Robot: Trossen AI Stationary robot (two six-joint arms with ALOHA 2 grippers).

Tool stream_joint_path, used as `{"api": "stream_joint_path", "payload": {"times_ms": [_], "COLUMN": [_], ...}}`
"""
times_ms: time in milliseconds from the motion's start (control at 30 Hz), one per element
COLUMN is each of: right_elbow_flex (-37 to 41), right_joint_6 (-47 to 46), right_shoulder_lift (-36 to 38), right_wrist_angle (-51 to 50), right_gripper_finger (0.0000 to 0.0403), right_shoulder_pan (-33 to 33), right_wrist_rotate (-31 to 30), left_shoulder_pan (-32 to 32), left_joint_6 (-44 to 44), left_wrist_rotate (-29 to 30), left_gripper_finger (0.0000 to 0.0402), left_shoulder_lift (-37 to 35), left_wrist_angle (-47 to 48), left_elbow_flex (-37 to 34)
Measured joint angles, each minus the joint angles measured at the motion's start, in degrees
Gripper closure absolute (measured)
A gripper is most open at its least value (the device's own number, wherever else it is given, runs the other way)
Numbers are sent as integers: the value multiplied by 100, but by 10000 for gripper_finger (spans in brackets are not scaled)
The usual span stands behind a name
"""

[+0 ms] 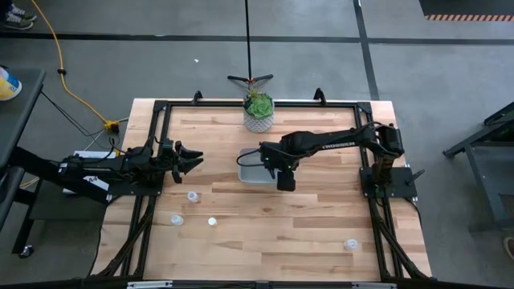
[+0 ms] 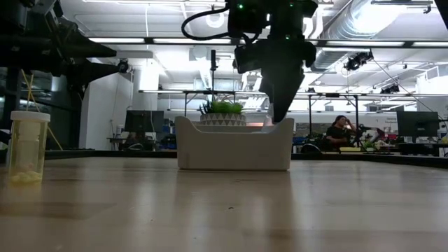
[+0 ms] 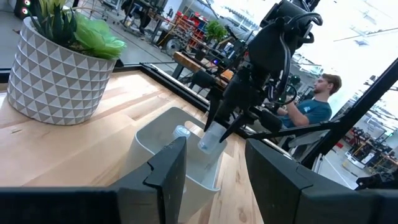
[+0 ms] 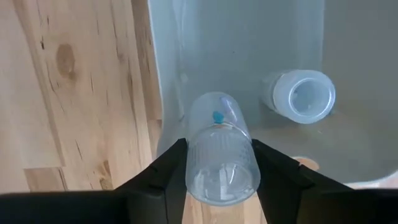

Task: Pick and place pill bottles into a basket
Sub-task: Put the middle transparent pill bottle into the gray bin, then put the bottom transparent pill bottle into the gray bin

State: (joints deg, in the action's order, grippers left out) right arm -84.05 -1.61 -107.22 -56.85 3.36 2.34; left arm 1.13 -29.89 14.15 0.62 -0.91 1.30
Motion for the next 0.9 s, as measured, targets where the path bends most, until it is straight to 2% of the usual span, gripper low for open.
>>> {"api": "stream_joint_path", "payload": {"times_ms": [300, 600, 767, 900], "right_elbow_flex": [0, -13, -501, -1262], "right_joint_6": [20, -14, -227, 92], "right_shoulder_lift": [0, 0, -2, -2], "right_wrist_angle": [-5, 97, 102, 124], "right_gripper_finger": [221, 219, 218, 226], "right_shoulder_pan": [0, 67, 175, 152], "right_wrist_rotate": [152, 106, -39, 11], "left_shoulder_pan": [2, 0, 0, 2], "left_joint_6": [0, 0, 0, 0], "left_wrist_rotate": [3, 6, 7, 7], "left_gripper_finger": [202, 202, 202, 202], "left_shoulder_lift": [0, 0, 0, 0], "left_wrist_angle": [0, 0, 0, -1], "left_elbow_flex": [0, 0, 0, 0]}}
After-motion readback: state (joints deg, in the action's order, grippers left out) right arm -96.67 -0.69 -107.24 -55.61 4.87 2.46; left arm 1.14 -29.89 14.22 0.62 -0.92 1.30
